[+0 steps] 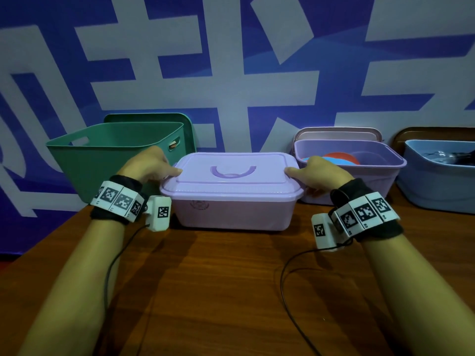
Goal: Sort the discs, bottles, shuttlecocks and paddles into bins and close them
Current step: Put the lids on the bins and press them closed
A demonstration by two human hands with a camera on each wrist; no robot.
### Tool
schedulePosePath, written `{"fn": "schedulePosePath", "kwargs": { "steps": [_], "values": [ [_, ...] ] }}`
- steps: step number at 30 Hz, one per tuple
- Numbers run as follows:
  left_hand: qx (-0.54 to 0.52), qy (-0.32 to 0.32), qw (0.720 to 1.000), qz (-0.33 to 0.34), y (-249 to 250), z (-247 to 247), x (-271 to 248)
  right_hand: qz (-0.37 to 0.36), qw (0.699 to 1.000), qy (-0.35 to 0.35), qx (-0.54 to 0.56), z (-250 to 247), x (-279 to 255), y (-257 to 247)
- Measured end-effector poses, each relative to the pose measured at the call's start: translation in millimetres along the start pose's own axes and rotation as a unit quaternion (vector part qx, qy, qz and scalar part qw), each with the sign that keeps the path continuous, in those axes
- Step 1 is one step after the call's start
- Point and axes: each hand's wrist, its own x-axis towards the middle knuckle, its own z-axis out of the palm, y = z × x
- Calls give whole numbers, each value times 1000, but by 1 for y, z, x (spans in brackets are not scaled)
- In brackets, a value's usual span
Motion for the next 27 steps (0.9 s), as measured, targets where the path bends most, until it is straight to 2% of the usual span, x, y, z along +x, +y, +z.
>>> {"fn": "schedulePosePath", "kwargs": {
  "steps": [5,8,13,18,23,26,27],
  "values": [
    [15,28,999,13,5,0,-5,37,996,-38,71,-1,1,4],
    [16,37,999,14,6,0,-5,34,994,-41,96,-2,2,7],
    [11,32,999,14,7,1,-6,-25,999,35,11,1,7,5],
    [2,35,999,12,5,2,-3,-126,982,125,-65,10,6,-10],
    [-9,36,999,27,2,2,-1,-127,981,125,-74,20,8,-18],
    [3,50,996,80,7,-7,-7,-150,981,73,-95,11,3,-21],
    [6,35,994,108,10,-11,-12,-162,982,42,-92,5,-1,-22]
  ]
}}
